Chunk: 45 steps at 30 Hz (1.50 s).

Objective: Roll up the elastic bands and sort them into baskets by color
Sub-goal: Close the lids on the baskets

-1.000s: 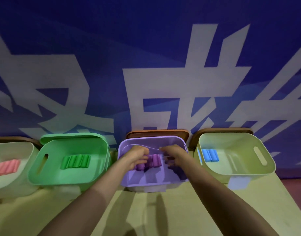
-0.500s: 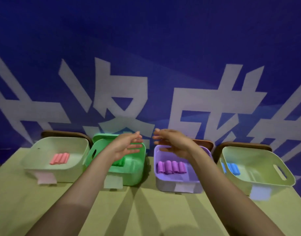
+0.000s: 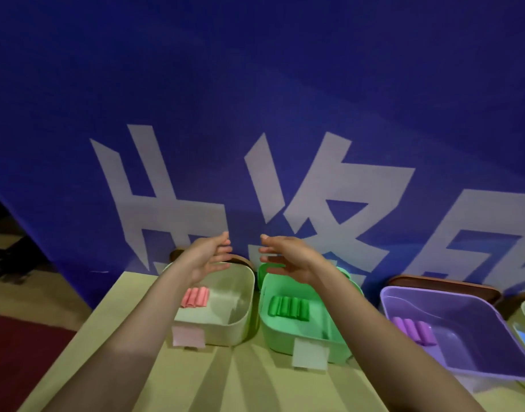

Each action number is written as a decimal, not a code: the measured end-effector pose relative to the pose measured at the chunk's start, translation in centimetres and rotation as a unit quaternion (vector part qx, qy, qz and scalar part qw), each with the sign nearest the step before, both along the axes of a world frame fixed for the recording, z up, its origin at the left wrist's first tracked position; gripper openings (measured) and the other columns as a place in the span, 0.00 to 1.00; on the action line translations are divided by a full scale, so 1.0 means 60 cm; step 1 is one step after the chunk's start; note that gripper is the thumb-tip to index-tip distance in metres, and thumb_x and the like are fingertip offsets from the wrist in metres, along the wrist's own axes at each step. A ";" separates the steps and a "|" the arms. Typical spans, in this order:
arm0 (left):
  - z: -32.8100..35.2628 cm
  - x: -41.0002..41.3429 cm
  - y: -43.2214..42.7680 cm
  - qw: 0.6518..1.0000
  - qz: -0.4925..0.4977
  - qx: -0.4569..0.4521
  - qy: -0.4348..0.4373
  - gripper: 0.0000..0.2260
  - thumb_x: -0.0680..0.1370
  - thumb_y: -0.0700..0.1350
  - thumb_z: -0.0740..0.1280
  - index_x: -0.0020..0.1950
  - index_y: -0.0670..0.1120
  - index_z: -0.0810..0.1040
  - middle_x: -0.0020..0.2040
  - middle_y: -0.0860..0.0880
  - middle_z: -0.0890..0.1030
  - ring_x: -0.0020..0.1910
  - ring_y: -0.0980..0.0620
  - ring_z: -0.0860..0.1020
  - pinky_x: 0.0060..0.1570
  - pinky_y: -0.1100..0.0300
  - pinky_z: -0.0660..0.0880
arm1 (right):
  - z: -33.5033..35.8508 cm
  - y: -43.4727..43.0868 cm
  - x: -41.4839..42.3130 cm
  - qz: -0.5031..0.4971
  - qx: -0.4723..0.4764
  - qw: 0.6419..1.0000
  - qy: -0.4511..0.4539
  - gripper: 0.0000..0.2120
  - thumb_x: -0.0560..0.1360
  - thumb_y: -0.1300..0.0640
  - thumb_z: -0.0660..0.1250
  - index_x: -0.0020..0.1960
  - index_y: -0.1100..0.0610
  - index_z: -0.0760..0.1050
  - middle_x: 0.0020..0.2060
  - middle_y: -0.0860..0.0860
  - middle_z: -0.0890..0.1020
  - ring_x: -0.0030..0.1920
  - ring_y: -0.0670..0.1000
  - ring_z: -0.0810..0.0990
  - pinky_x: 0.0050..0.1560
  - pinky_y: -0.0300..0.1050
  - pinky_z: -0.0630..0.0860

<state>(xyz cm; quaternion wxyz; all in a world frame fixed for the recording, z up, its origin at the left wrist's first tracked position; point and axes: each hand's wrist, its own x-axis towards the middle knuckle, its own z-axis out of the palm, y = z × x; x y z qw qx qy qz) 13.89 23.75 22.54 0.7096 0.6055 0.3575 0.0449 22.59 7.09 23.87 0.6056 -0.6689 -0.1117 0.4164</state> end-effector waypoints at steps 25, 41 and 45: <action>-0.179 -0.011 0.259 0.972 0.087 0.182 0.124 0.21 0.82 0.53 0.55 0.69 0.41 0.70 0.64 0.41 0.74 0.63 0.41 0.72 0.63 0.47 0.69 | -0.186 0.169 0.014 -0.059 -0.166 0.976 -0.125 0.07 0.79 0.58 0.62 0.56 0.59 0.73 0.49 0.60 0.78 0.45 0.56 0.79 0.46 0.46 0.77; -0.213 -0.028 0.265 0.959 0.044 0.280 0.021 0.03 0.79 0.39 0.64 0.51 0.44 0.75 0.48 0.46 0.78 0.52 0.46 0.76 0.45 0.61 0.69 | -0.219 0.169 0.009 -0.022 -0.261 0.828 -0.497 0.09 0.80 0.59 0.58 0.55 0.59 0.76 0.50 0.53 0.79 0.46 0.54 0.78 0.46 0.47 0.75; -0.186 -0.030 0.264 0.953 0.072 0.294 -0.012 0.07 0.80 0.41 0.62 0.56 0.44 0.76 0.52 0.46 0.78 0.52 0.49 0.76 0.51 0.59 0.73 | -0.195 0.171 0.008 -0.048 -0.243 0.834 -0.492 0.08 0.80 0.59 0.59 0.54 0.58 0.75 0.48 0.53 0.80 0.44 0.54 0.78 0.41 0.47 0.74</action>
